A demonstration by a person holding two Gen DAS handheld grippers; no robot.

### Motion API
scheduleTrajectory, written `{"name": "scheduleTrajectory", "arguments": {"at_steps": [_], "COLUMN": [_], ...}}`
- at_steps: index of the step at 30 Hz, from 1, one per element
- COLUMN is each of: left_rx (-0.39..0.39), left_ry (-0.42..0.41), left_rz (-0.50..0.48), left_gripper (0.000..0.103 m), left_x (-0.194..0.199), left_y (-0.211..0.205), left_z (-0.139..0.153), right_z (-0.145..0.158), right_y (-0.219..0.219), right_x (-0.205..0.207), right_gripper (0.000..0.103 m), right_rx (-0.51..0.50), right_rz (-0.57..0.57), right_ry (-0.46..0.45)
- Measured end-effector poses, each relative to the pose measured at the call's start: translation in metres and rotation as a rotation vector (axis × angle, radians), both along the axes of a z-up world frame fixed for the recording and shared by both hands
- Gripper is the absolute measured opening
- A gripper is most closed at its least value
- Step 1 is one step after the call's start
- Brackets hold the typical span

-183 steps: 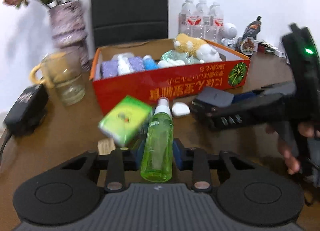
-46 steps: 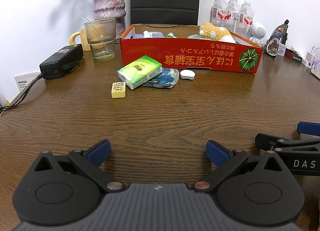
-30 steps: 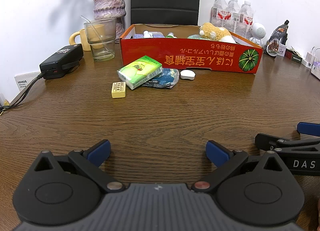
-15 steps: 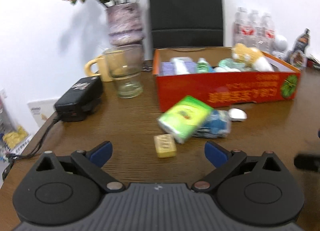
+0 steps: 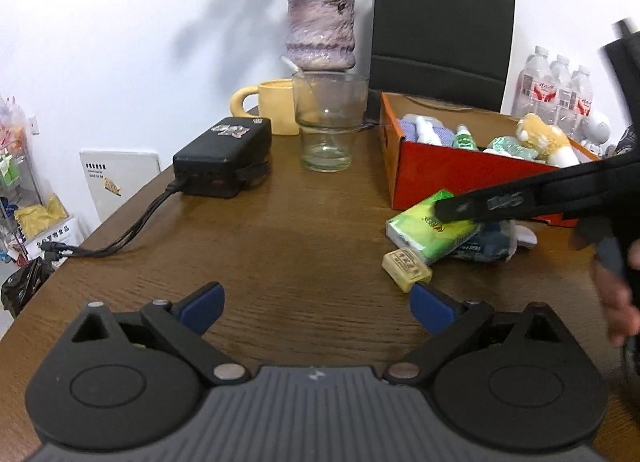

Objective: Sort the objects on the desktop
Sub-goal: 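Grasp the white earbud case with the left tool while the right tool grasps the green tissue pack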

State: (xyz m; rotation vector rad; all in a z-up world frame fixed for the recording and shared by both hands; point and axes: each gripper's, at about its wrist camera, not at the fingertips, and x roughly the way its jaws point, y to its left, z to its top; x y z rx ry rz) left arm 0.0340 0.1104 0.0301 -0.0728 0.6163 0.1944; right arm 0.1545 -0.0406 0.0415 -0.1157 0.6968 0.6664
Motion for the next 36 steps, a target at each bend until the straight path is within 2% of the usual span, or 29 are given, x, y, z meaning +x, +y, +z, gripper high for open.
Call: {"name": "scheduleTrajectory", "arguments": {"at_steps": [2,5,7,11,12,13,15,18,19,21,22,23,25,27,29,31,34,35,36], "left_rx": [0.001,0.016,0.021,0.041,0.047,0.054,0.067,0.086,0.092,0.105,0.112,0.138,0.190,0.183,0.149,0.162,0.146,0.132,0.118], "left_ry": [0.007,-0.018,-0.033,-0.035,-0.035,-0.035,-0.036,-0.036,-0.036,-0.036,-0.036,-0.021,0.009,0.090,0.087,0.085,0.037,0.010,-0.017], "left_rz": [-0.003,-0.043,-0.077,-0.165,-0.189,-0.214,-0.263,-0.336,-0.360,-0.409,-0.433,-0.414,-0.373,-0.316,-0.286,-0.267,-0.278,-0.306,-0.334], "left_gripper": [0.101,0.101,0.101,0.101,0.102,0.102,0.101,0.093,0.086,0.079,0.075,0.071,0.049,0.042,0.043,0.045,0.063,0.065,0.069], "left_x": [0.003,0.001,0.002,0.021,0.027,0.033,0.044,0.062,0.068,0.080,0.086,0.087,0.091,0.097,0.096,0.093,0.086,0.085,0.083], "left_y": [-0.002,-0.009,-0.016,-0.042,-0.050,-0.058,-0.073,-0.097,-0.104,-0.120,-0.127,-0.127,-0.126,-0.109,-0.095,-0.093,-0.098,-0.102,-0.106], "left_z": [-0.001,0.002,0.005,0.008,0.009,0.009,0.010,0.012,0.012,0.013,0.014,0.010,0.002,-0.007,-0.008,-0.004,0.006,0.010,0.014], "right_z": [0.007,0.017,0.018,0.014,0.011,0.007,-0.002,-0.004,-0.004,0.001,0.003,0.003,0.003,0.001,-0.002,-0.004,-0.005,-0.005,-0.006], "right_y": [-0.012,-0.034,-0.052,-0.099,-0.112,-0.122,-0.143,-0.170,-0.176,-0.180,-0.178,-0.175,-0.168,-0.162,-0.156,-0.145,-0.126,-0.120,-0.114], "right_x": [-0.009,-0.032,-0.041,-0.055,-0.058,-0.059,-0.060,-0.062,-0.065,-0.075,-0.077,-0.080,-0.083,-0.081,-0.079,-0.074,-0.069,-0.068,-0.067], "right_gripper": [0.009,0.008,0.008,0.008,0.007,0.000,0.001,0.011,0.012,0.014,0.025,0.036,0.039,0.039,0.039,0.042,0.068,0.074,0.075], "right_rx": [0.013,-0.003,-0.007,-0.021,-0.036,-0.066,-0.117,-0.078,-0.061,-0.013,-0.003,-0.003,-0.010,-0.012,-0.007,-0.013,-0.020,-0.019,-0.026], "right_rz": [-0.012,-0.014,-0.046,-0.164,-0.197,-0.235,-0.304,-0.385,-0.406,-0.374,-0.346,-0.320,-0.271,-0.241,-0.219,-0.203,-0.191,-0.186,-0.181], "right_ry": [-0.020,-0.082,-0.077,-0.037,-0.028,-0.026,-0.017,0.013,0.008,-0.034,-0.044,-0.049,-0.062,-0.060,-0.054,-0.047,-0.053,-0.059,-0.060]}}
